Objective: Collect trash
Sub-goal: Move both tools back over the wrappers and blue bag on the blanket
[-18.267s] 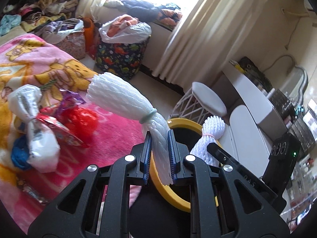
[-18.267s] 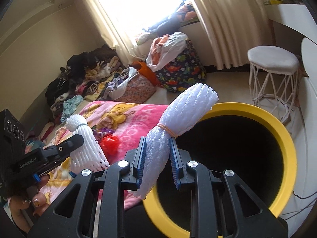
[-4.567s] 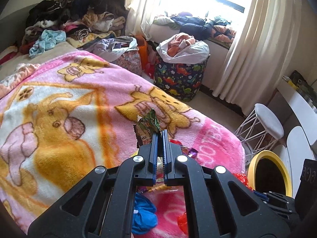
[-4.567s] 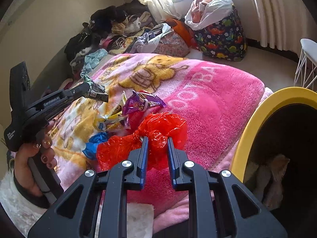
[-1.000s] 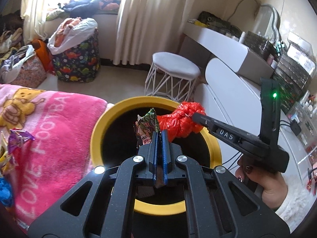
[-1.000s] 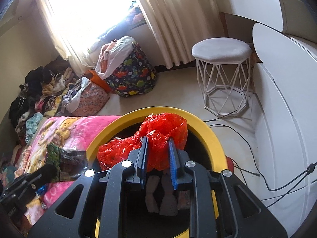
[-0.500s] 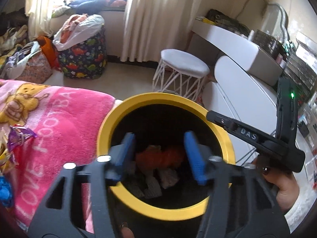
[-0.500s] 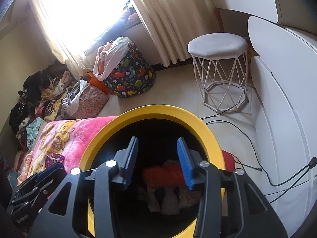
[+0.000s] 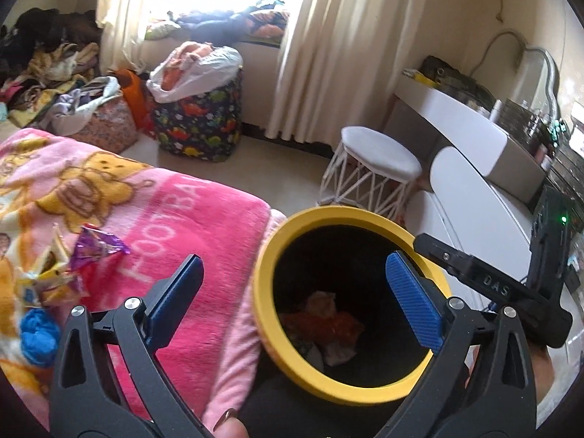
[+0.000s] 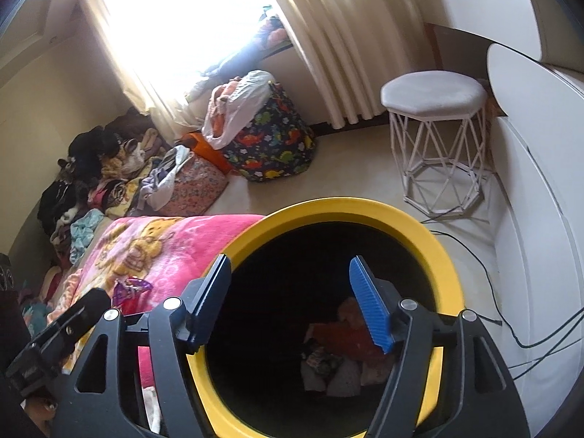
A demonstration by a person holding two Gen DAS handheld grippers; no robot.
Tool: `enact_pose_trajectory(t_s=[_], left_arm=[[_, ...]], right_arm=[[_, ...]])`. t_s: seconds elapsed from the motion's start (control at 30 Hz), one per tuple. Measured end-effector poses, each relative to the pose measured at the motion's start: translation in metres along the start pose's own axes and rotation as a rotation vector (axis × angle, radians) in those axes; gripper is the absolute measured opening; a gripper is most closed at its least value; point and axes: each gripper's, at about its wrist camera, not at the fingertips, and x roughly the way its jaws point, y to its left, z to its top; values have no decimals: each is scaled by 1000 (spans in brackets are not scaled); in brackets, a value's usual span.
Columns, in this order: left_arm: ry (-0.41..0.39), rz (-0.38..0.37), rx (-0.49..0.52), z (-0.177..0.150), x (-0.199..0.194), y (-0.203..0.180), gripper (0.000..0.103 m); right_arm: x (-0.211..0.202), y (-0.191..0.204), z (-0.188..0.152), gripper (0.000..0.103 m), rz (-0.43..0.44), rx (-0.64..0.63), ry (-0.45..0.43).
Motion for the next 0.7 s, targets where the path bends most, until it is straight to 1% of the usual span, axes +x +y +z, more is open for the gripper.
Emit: enact_pose_trajectory(t_s=[0.37, 0.5, 0.7], left_arm=[[-62, 59, -24, 4, -23, 23, 92], [-79, 83, -41, 5, -30, 35, 92], [-110, 123, -73, 6, -43, 56, 92]], right_arm=[[0, 31, -1, 69, 57, -69, -4], [1, 42, -1, 71, 79, -88, 2], [4, 64, -2, 71, 113, -127, 8]])
